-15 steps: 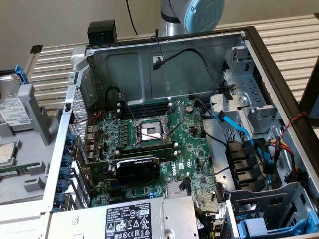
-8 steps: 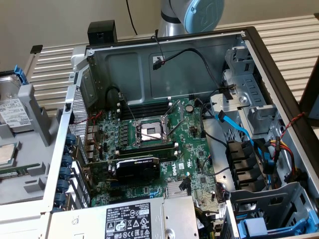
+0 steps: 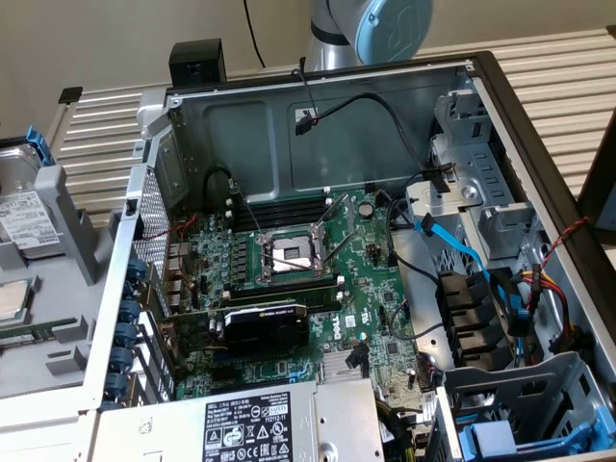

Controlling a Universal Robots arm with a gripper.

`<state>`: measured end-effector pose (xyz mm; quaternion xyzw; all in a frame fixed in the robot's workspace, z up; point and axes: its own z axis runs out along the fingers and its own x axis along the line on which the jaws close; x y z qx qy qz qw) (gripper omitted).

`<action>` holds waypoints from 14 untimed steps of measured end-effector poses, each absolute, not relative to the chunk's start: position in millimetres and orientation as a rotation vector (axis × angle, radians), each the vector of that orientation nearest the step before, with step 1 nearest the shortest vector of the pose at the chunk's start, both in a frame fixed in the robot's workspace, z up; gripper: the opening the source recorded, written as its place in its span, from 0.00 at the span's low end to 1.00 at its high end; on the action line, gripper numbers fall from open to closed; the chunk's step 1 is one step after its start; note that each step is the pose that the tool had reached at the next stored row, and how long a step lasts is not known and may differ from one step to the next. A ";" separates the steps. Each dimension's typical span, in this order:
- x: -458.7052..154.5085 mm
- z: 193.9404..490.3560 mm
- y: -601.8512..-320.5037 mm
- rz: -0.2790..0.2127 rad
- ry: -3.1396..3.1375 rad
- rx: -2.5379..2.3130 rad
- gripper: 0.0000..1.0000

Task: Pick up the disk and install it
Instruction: 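Pick up the disk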

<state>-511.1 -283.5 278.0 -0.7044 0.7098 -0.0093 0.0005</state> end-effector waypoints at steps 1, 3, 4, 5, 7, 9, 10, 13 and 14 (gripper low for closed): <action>-511.1 278.0 -283.5 -0.029 2.229 -2.212 0.37; -511.2 278.1 -283.5 -0.029 2.229 -2.212 0.37; -511.3 278.4 -283.6 -0.030 2.229 -2.212 0.37; -511.4 279.1 -283.6 -0.030 2.229 -2.212 0.37; -511.8 281.8 -283.4 -0.030 2.229 -2.212 0.37; -512.2 283.4 -283.1 -0.030 2.229 -2.212 0.37; -512.3 283.4 -282.9 -0.030 2.229 -2.212 0.37; -512.7 283.8 -282.4 -0.031 2.230 -2.212 0.37; -512.8 284.6 -282.3 -0.032 2.230 -2.213 0.37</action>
